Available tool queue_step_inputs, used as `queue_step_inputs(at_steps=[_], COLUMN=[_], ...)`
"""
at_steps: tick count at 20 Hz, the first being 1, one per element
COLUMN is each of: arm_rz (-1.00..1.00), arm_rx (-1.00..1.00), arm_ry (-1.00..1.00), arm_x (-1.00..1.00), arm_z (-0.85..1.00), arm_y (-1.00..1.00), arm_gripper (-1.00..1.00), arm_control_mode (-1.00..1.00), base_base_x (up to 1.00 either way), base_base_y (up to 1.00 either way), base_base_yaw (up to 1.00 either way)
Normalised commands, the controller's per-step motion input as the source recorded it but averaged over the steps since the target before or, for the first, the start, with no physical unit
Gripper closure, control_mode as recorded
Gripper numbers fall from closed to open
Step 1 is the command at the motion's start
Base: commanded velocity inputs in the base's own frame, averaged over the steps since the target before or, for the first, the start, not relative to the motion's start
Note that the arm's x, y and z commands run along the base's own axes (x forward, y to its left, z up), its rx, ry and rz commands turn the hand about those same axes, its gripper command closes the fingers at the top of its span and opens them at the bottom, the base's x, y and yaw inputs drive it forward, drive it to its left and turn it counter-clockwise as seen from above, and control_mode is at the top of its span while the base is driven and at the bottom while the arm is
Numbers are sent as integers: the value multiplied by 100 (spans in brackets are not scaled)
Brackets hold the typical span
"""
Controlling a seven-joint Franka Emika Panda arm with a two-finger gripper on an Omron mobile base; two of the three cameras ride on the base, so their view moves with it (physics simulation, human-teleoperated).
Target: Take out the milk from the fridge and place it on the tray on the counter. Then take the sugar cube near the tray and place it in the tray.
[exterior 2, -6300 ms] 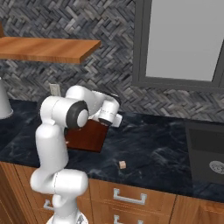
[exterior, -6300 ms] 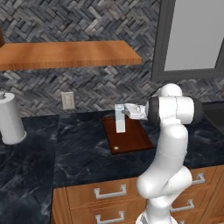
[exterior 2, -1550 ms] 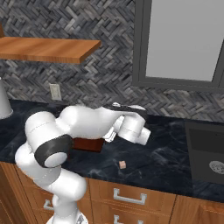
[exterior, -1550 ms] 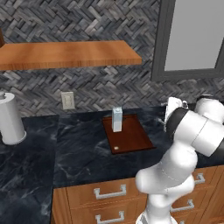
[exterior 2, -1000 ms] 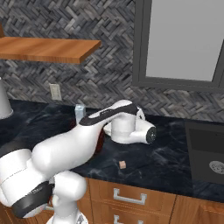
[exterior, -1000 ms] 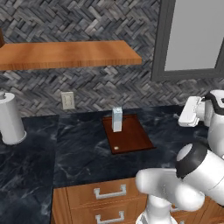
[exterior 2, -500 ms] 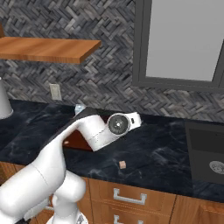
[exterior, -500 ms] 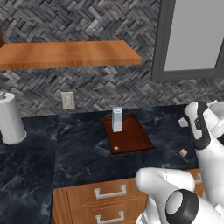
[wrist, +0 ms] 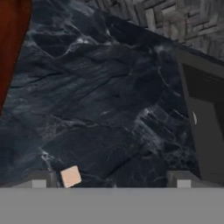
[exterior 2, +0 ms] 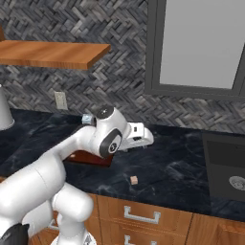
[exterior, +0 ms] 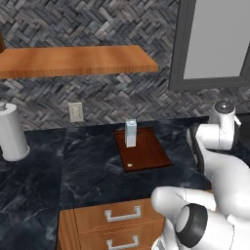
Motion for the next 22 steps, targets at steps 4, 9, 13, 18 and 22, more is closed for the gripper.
queue_step_inputs(at_steps=[4, 9, 13, 18, 22], arm_rz=[-2, 8, 4, 0, 1], arm_rx=[-1, 16, 12, 0, 3], arm_ry=[22, 7, 10, 20, 11], arm_x=[-14, -15, -6, -11, -21], arm_z=[-6, -5, -11, -20, -17], arm_y=[-19, -8, 0, 3, 2], arm_gripper=[-100, -100, -100, -100, -100], arm_control_mode=[-100, -100, -100, -100, -100], base_base_x=[0, 0, 0, 0, 0], base_base_y=[0, 0, 0, 0, 0], base_base_yaw=[0, 0, 0, 0, 0])
